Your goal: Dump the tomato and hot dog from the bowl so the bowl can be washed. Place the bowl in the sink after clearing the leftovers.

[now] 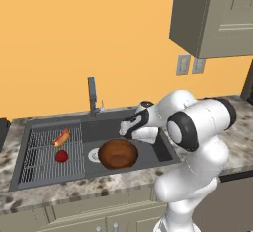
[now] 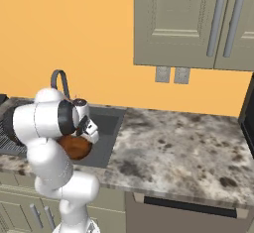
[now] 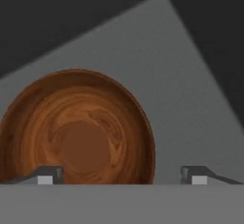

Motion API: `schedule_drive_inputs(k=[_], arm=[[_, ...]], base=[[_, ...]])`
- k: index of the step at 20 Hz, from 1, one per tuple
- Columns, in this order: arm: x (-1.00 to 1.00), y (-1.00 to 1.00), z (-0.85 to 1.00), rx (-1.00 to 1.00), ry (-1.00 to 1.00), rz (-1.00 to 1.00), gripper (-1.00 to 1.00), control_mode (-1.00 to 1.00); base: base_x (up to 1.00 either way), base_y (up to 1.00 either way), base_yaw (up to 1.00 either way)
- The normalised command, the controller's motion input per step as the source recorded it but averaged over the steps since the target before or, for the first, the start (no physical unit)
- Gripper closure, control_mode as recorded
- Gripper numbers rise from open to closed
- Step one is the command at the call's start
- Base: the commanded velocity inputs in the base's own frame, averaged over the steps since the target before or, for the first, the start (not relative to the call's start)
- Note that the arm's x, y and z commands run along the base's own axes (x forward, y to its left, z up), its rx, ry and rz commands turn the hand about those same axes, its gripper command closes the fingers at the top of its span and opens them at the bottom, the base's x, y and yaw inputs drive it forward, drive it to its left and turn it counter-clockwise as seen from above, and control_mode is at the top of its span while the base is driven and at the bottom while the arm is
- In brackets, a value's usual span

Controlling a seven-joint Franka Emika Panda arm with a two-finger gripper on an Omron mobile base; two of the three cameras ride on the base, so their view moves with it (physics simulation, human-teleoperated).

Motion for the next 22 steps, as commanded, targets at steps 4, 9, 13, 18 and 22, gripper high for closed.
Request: schedule_drive_inputs(k=[4,9,13,18,22], arm=[[-0.35,0.00,1.00,-0.07,-0.30,-0.04,-1.00,-1.00],[-0.60,0.00,1.00,-0.10,-0.34,-0.02,-1.00,-1.00],[-0.93,-0.04,1.00,-0.03,-0.35,-0.06,-1.00,-1.00],[-0.94,-0.08,1.00,-0.01,-0.33,-0.05,-1.00,-1.00],[-0.83,-0.09,1.00,0.00,-0.34,-0.01,-1.00,-1.00]], base=[[0.00,0.00,0.00],[0.00,0.00,0.00],[0.00,0.00,0.00],[0.00,0.00,0.00],[0.00,0.00,0.00]])
